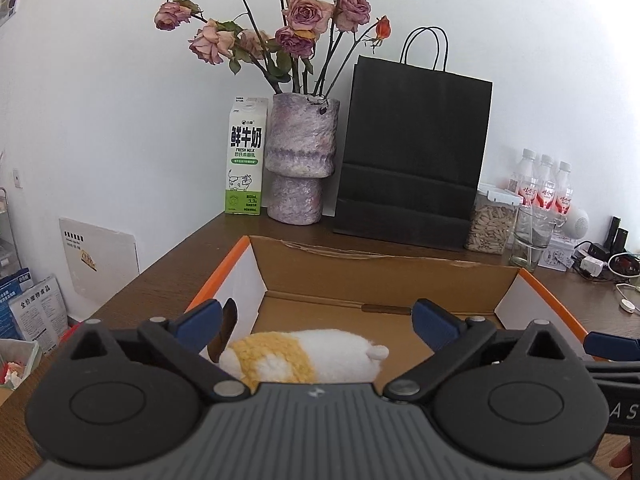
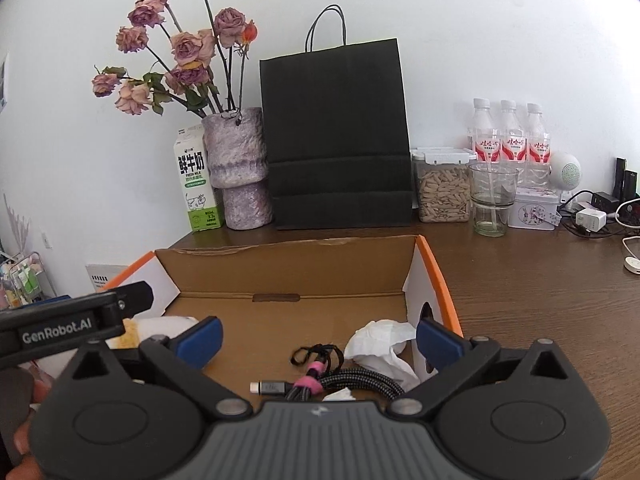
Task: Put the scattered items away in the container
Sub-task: 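Withdraw both tools from the box toward the table clutter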
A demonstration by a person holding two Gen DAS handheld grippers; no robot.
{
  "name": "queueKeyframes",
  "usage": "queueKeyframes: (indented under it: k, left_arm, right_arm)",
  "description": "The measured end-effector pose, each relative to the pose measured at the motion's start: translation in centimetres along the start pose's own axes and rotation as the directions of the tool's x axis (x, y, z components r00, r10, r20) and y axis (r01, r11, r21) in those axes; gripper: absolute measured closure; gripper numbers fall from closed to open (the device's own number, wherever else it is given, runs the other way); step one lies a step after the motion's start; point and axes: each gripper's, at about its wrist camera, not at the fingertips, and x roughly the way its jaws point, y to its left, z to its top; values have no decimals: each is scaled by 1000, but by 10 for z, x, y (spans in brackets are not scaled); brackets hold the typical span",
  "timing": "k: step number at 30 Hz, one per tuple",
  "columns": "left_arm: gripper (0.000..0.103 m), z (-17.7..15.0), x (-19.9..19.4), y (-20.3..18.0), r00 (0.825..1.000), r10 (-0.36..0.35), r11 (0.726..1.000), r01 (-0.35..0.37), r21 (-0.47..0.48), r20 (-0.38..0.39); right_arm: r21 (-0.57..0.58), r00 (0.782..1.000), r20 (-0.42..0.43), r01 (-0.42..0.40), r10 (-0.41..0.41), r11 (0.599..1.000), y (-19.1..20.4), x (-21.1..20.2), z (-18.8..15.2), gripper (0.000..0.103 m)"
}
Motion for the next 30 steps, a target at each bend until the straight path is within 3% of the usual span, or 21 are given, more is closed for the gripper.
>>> queueKeyframes:
  k: [30]
  left_arm:
    - [0,-10,-14,2,999,-17,999,16,32,44]
  right_arm:
    - [-51,998,49,53,-50,997,6,-20,-14,0]
